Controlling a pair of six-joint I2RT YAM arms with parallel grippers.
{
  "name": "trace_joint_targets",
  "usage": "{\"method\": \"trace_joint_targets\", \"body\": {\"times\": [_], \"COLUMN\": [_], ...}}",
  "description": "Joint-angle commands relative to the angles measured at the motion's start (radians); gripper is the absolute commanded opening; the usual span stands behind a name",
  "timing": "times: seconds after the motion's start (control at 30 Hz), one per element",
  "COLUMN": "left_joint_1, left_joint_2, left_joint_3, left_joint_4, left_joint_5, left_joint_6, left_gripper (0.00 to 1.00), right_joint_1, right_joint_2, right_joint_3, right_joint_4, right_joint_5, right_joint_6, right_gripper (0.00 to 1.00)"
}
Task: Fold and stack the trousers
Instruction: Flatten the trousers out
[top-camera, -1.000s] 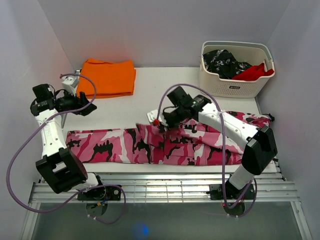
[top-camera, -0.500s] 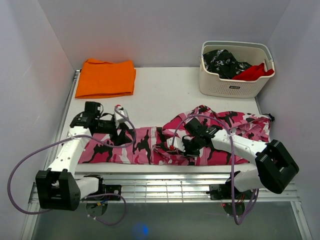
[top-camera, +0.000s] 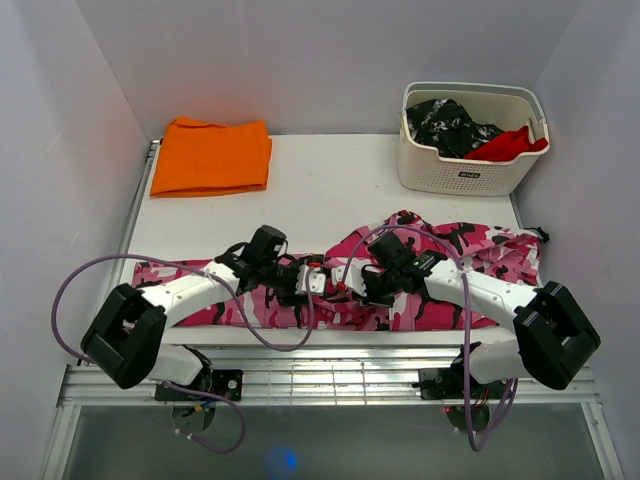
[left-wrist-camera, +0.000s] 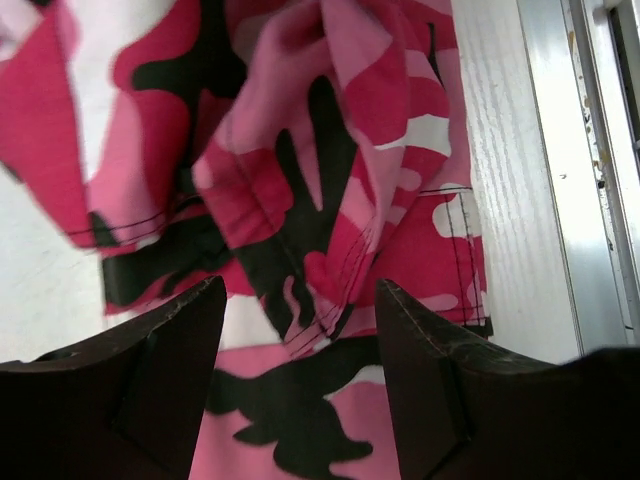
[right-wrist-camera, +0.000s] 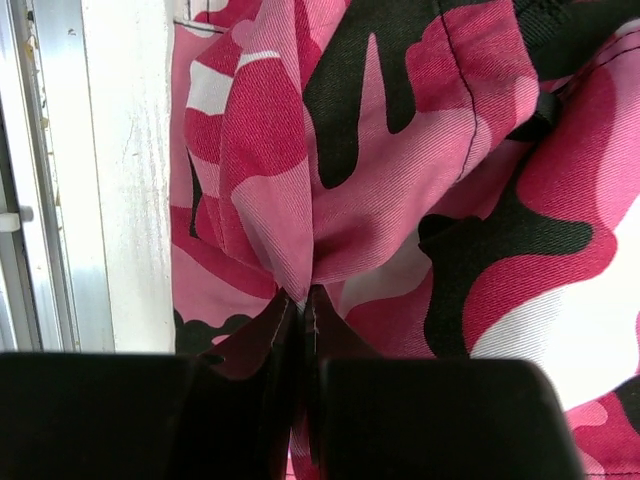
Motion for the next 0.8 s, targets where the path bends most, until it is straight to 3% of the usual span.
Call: {"method": "trace_joint_targets", "body": {"times": [0.0,0.23,0.33,0.47,0.57,0.63,0.73,0.77], "left_joint_1": [-0.057,-0.079,-0.093,-0.093,-0.062,-0.015,0.066,0.092], "left_joint_2": [0.058,0.066,0.065,0.063,0.019,-0.026,-0.082,-0.09], "left_joint_3": [0.009,0.019,0.011,0.1,0.196,0.286,0.376,0.431], "left_joint_4": [0.063,-0.033,-0.013,-0.123,-0.254,-0.336,-0.486,-0.517], "left_joint_5": [-0.042,-0.012,-0.078,-0.135,-0.138,-0.137,-0.148,-0.161], "left_joint_6": [0.058,0.081,0.023,-0.119,-0.274,-0.386,-0.474,-0.517], "left_gripper": [0.69,0.58,0.4,0.0,0.0,0.0,0.0,0.0], "right_joint_1": [-0.002,-0.005,-0.005,-0.008,-0.035,-0.075,-0.214,-0.279], "right_joint_2": [-0.025,-0.033,-0.027,-0.067,-0.096,-0.114,-0.163,-0.183], "right_joint_3": [0.033,0.073,0.102,0.119,0.125,0.125,0.123,0.122], "right_joint_4": [0.043,0.05,0.06,0.112,0.164,0.181,0.178,0.173], "right_joint_5": [0.004,0.009,0.007,0.053,0.128,0.207,0.204,0.207], "right_joint_6": [0.013,0.018,0.033,0.068,0.129,0.175,0.202,0.206], "right_gripper": [0.08,0.08,0.08,0.08,0.23,0.46,0.67,0.7]}}
